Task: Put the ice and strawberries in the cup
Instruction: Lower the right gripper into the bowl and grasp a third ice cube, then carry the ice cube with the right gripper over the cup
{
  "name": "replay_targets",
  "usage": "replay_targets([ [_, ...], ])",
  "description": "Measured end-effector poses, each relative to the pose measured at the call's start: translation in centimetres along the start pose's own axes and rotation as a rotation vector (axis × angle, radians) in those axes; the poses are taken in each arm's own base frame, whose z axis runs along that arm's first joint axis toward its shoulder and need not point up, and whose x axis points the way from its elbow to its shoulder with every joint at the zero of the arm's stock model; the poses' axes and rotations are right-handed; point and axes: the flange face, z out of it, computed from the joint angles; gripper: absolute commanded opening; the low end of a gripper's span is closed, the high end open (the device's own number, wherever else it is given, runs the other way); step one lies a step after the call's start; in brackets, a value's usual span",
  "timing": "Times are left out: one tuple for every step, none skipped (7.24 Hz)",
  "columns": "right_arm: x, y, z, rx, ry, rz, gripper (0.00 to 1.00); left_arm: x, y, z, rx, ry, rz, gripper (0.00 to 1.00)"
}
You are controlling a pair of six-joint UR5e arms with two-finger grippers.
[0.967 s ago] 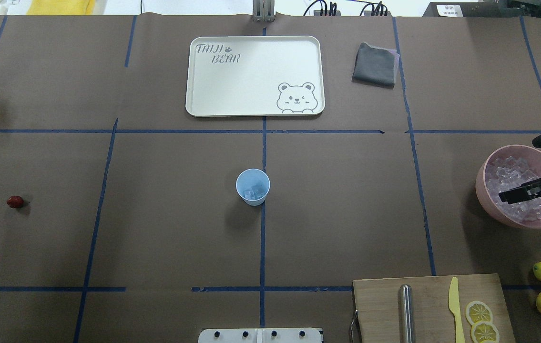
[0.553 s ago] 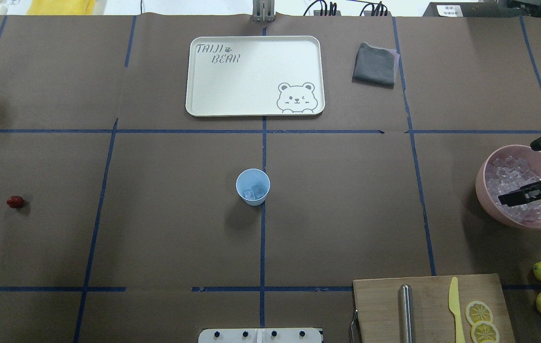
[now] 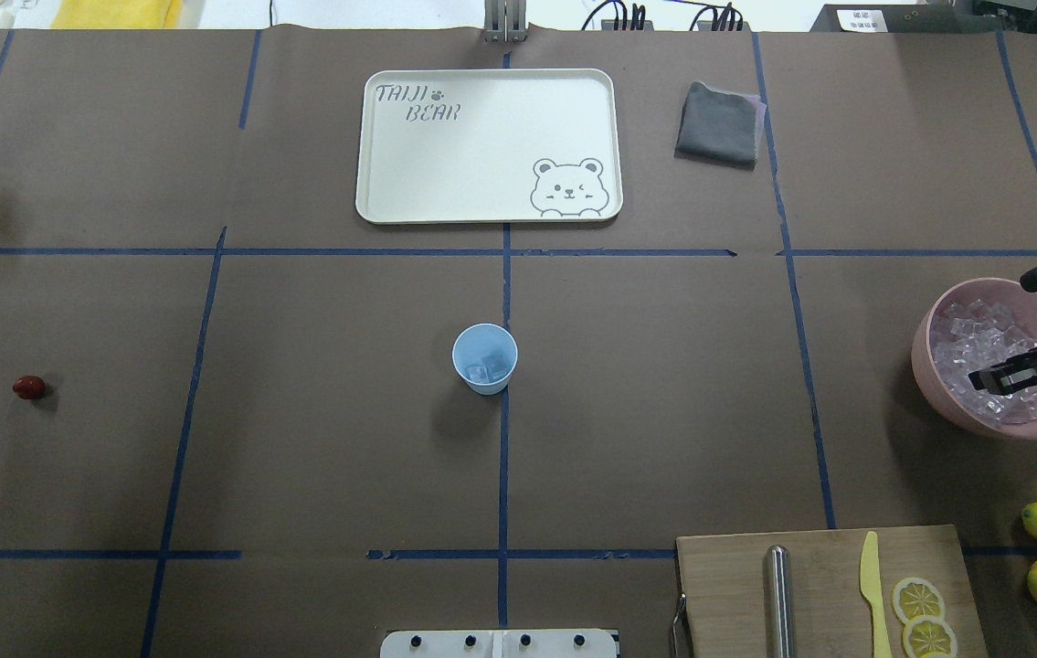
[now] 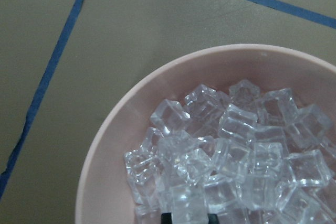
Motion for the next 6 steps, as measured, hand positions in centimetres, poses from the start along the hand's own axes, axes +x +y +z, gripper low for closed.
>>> replay_targets([
  [-0.2,0.2,-0.6,0.006,-0.002,-0.002,0.06,0.0,0.0,0.0,0.0,0.0,0.0,1.0],
  [-0.4,0.1,-1.3,0.017,-0.005,-0.002,0.06,0.0,0.0,0.0,0.0,0.0,0.0,1.0],
  [-0.6,-0.3,-2.4,0.035,-0.011,0.001,0.05,0.0,0.0,0.0,0.001,0.0,0.001,1.0],
  [-1.2,-1.1,-3.9,0.046,-0.021,0.01,0.03,0.0,0.0,0.0,0.001,0.0,0.001,1.0],
  [-2.5,-2.8,-5.6,0.044,-0.025,0.028,0.02,0.0,0.0,0.0,0.001,0.0,0.001,1.0],
  [-5.2,-6.2,-7.2,0.03,-0.02,0.047,0.01,0.0,0.0,0.0,0.001,0.0,0.001,1.0],
])
